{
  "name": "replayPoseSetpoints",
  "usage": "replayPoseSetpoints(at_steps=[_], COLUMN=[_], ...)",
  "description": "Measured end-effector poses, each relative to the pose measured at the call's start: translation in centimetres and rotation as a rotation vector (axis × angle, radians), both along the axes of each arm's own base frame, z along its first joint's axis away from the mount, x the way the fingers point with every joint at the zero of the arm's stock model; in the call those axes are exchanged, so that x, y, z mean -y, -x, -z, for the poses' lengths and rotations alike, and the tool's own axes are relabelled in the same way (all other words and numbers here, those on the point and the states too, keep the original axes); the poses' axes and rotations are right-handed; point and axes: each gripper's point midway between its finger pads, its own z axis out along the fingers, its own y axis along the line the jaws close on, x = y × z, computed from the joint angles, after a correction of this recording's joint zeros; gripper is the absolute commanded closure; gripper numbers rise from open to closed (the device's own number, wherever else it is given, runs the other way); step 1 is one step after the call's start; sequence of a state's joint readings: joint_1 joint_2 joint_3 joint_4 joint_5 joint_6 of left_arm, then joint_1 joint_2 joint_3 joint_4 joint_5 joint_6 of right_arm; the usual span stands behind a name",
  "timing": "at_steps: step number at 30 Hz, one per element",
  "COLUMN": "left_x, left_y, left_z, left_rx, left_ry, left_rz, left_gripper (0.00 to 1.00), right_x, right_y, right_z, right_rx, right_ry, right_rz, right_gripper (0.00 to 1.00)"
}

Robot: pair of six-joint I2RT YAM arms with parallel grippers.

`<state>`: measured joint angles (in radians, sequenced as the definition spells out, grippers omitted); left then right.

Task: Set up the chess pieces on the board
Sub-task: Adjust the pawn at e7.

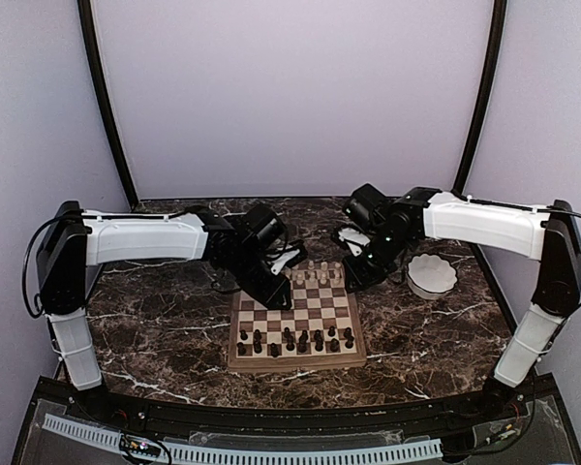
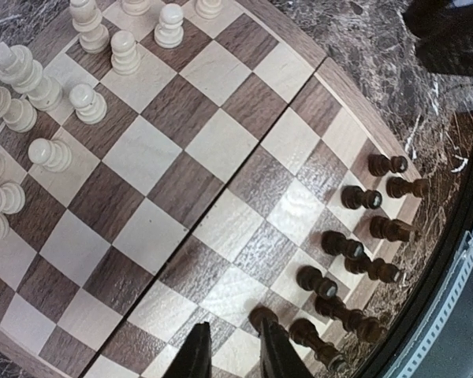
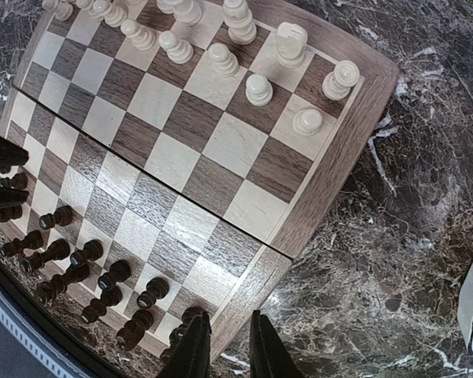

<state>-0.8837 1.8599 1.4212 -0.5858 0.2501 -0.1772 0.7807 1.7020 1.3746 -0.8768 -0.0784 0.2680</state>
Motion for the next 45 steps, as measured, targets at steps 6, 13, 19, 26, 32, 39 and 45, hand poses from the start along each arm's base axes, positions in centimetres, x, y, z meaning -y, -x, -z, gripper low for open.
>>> replayPoseSetpoints(at_steps=[6,13,19,26,32,39,45], left_x=[-0.1,-0.1,0.1,0.1,0.4,0.6,0.6], left_y=[-0.2,0.3,0.7,1.3,2.0,2.6,2.8], left_z=[2.2,3.8,3.9,3.9,3.9,4.2,4.4], left_rx=[-0.029,-0.07,-0.089,-0.117,-0.139,-0.161,-0.17], left_ry=[-0.051,-0.073,-0.063,-0.057,-0.045,-0.044,-0.047], left_rz=[-0.008,0.006,0.023,0.04,0.056,0.072,0.082], left_gripper=[0.84,0.85,0.86,0.88,0.89,0.91,0.87], right_x=[0.0,0.2,0.3,0.3,0.3,0.2,0.2], right_y=[0.1,0.4,0.6,0.6,0.6,0.6,0.6], right_z=[0.3,0.8,1.1,1.1,1.1,1.1,1.1], right_rx=[-0.004,-0.015,-0.023,-0.025,-0.025,-0.024,-0.024], right_ry=[-0.004,0.003,0.007,0.003,0.003,0.003,0.005], right_rz=[-0.002,-0.002,-0.002,-0.003,-0.004,-0.007,-0.011], right_gripper=[0.8,0.8,0.8,0.8,0.81,0.8,0.8])
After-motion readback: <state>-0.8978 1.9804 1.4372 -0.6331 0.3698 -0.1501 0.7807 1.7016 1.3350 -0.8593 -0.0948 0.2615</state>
